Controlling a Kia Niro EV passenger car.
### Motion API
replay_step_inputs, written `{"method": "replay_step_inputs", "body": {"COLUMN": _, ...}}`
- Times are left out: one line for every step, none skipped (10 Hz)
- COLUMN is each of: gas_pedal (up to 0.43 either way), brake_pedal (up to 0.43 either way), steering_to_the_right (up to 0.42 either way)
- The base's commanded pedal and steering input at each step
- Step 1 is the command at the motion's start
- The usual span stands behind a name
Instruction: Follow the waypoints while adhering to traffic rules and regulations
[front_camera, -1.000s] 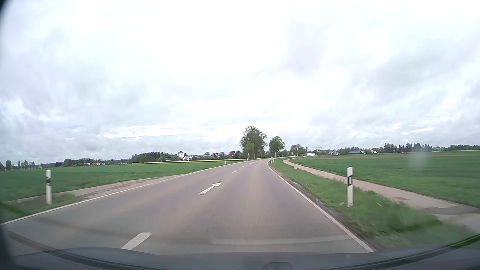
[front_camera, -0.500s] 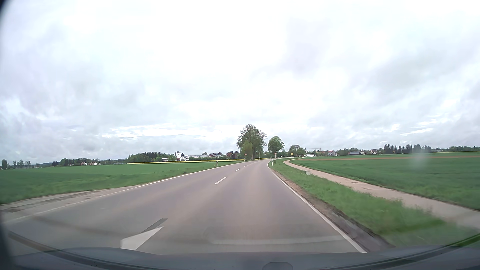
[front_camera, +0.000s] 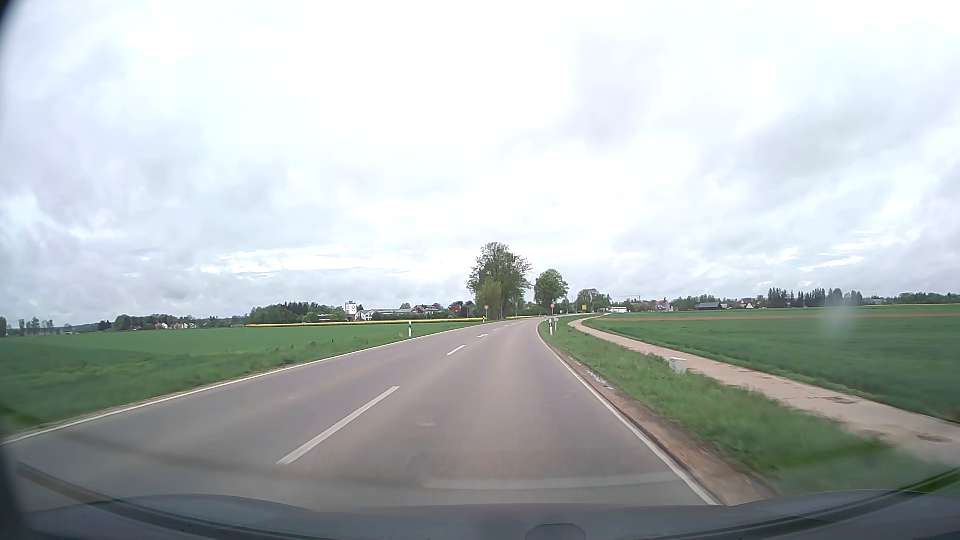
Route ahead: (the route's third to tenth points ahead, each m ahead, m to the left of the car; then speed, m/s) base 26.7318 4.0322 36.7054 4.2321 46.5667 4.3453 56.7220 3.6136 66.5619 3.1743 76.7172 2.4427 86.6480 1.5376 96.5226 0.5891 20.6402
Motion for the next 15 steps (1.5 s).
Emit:
{"method": "replay_step_inputs", "body": {"gas_pedal": 0.228, "brake_pedal": 0.0, "steering_to_the_right": 0.002}}
{"method": "replay_step_inputs", "body": {"gas_pedal": 0.228, "brake_pedal": 0.0, "steering_to_the_right": 0.002}}
{"method": "replay_step_inputs", "body": {"gas_pedal": 0.228, "brake_pedal": 0.0, "steering_to_the_right": 0.003}}
{"method": "replay_step_inputs", "body": {"gas_pedal": 0.228, "brake_pedal": 0.0, "steering_to_the_right": 0.003}}
{"method": "replay_step_inputs", "body": {"gas_pedal": 0.228, "brake_pedal": 0.0, "steering_to_the_right": 0.003}}
{"method": "replay_step_inputs", "body": {"gas_pedal": 0.228, "brake_pedal": 0.0, "steering_to_the_right": 0.003}}
{"method": "replay_step_inputs", "body": {"gas_pedal": 0.228, "brake_pedal": 0.0, "steering_to_the_right": 0.004}}
{"method": "replay_step_inputs", "body": {"gas_pedal": 0.24, "brake_pedal": 0.0, "steering_to_the_right": 0.004}}
{"method": "replay_step_inputs", "body": {"gas_pedal": 0.24, "brake_pedal": 0.0, "steering_to_the_right": 0.004}}
{"method": "replay_step_inputs", "body": {"gas_pedal": 0.24, "brake_pedal": 0.0, "steering_to_the_right": 0.005}}
{"method": "replay_step_inputs", "body": {"gas_pedal": 0.24, "brake_pedal": 0.0, "steering_to_the_right": 0.005}}
{"method": "replay_step_inputs", "body": {"gas_pedal": 0.24, "brake_pedal": 0.0, "steering_to_the_right": 0.006}}
{"method": "replay_step_inputs", "body": {"gas_pedal": 0.24, "brake_pedal": 0.0, "steering_to_the_right": 0.007}}
{"method": "replay_step_inputs", "body": {"gas_pedal": 0.24, "brake_pedal": 0.0, "steering_to_the_right": 0.007}}
{"method": "replay_step_inputs", "body": {"gas_pedal": 0.24, "brake_pedal": 0.0, "steering_to_the_right": 0.007}}
